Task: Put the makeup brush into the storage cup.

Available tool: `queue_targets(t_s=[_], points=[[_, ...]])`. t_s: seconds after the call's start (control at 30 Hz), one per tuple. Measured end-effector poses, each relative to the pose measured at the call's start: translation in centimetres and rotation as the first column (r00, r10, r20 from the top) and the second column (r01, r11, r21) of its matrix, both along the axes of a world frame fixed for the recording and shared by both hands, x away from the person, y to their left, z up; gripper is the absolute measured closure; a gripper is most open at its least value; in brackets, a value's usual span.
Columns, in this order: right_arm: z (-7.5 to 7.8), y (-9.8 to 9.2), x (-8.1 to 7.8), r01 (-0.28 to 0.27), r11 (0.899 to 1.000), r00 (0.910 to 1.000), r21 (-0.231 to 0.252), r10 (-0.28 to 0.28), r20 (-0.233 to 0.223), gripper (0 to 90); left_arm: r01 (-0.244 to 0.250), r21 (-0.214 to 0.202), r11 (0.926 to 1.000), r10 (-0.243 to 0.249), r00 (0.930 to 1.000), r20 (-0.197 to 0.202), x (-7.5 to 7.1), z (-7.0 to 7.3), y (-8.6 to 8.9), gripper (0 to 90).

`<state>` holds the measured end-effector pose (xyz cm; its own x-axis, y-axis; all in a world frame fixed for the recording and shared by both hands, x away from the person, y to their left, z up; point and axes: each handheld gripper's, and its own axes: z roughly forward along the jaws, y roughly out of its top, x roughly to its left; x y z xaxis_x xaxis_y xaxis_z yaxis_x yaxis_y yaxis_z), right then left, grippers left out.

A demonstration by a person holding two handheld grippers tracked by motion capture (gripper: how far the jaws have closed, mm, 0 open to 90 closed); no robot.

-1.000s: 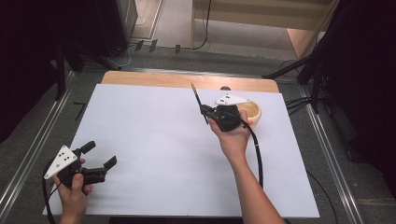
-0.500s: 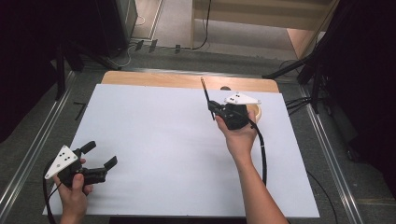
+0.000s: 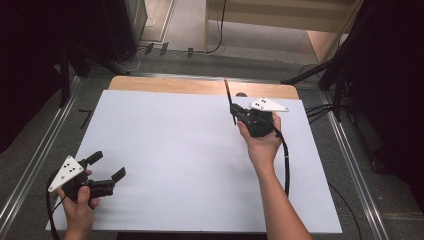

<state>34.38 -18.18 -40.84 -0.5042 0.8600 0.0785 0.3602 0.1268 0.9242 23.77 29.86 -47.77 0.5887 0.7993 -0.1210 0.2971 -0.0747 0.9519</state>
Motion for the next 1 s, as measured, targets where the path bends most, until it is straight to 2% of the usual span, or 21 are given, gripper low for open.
queue_targets(t_s=[0.63,1.0], points=[[0.7,-3.0,-0.3,0.065,0.997,0.9972,0.050,-0.066,0.034,85.2,0.004,0.004,1.0000,-0.004,1.0000,-0.003,0.0,0.0,-0.1,0.5],[0.8,-4.1,-0.4,0.090,0.994,0.9951,0.054,-0.092,0.036,85.2,0.003,0.002,1.0000,-0.003,1.0000,-0.002,0.0,-0.1,-0.1,0.5]])
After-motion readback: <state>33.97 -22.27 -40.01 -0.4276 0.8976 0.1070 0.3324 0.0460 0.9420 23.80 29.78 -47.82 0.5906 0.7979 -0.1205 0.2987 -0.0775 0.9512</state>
